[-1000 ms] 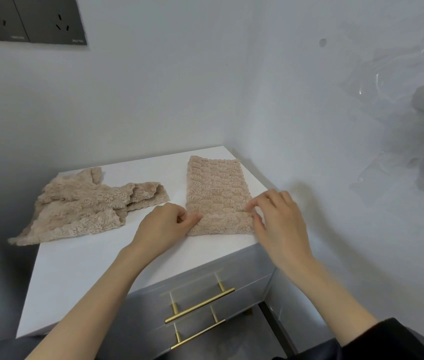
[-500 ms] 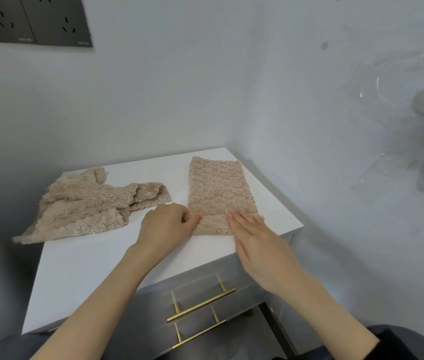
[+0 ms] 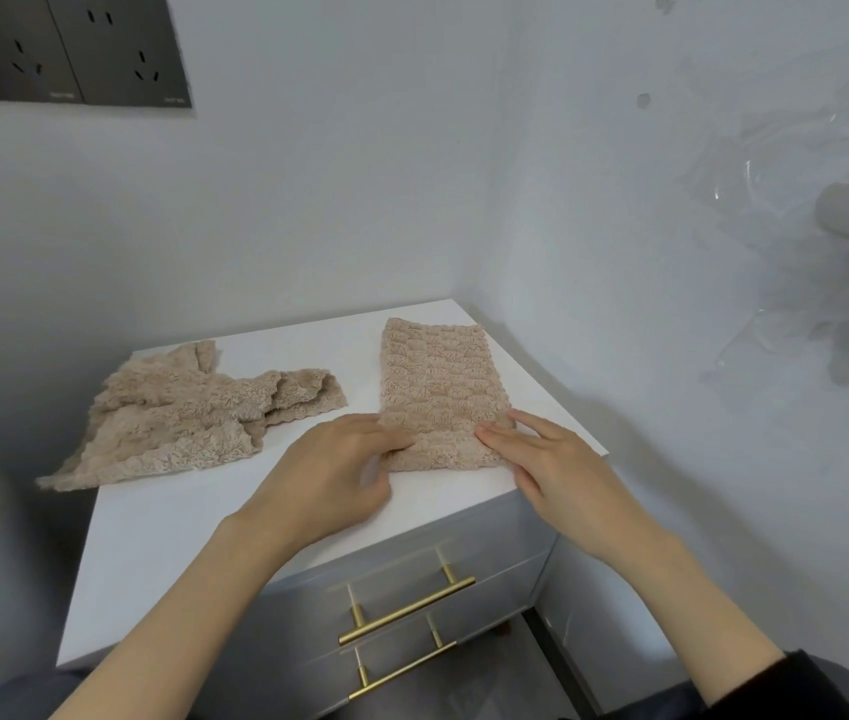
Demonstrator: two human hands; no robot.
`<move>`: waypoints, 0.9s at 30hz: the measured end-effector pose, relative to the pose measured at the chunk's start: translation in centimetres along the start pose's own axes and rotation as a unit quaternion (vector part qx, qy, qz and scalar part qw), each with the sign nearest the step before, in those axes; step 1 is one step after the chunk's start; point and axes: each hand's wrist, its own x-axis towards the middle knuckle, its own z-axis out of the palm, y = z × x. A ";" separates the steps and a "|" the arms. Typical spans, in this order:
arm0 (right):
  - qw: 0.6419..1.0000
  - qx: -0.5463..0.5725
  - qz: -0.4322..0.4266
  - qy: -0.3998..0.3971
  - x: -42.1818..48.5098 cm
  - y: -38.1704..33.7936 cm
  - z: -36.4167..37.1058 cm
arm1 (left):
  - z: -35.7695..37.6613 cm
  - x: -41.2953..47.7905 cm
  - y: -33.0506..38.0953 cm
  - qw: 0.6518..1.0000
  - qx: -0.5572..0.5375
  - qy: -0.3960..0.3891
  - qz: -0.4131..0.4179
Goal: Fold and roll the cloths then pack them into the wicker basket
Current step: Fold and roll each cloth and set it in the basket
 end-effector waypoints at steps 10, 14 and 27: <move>0.939 0.284 0.170 0.094 0.7 -0.3 -0.5 | 0.1 1.1 -0.1 0.971 -0.158 0.031 -0.177; 0.896 0.354 0.256 0.084 1.2 -0.3 -0.8 | 0.3 1.4 0.2 0.960 -0.171 0.019 -0.219; 0.941 0.071 0.221 0.246 1.8 -2.6 -0.2 | 1.5 1.8 1.2 0.961 -0.074 0.077 -0.257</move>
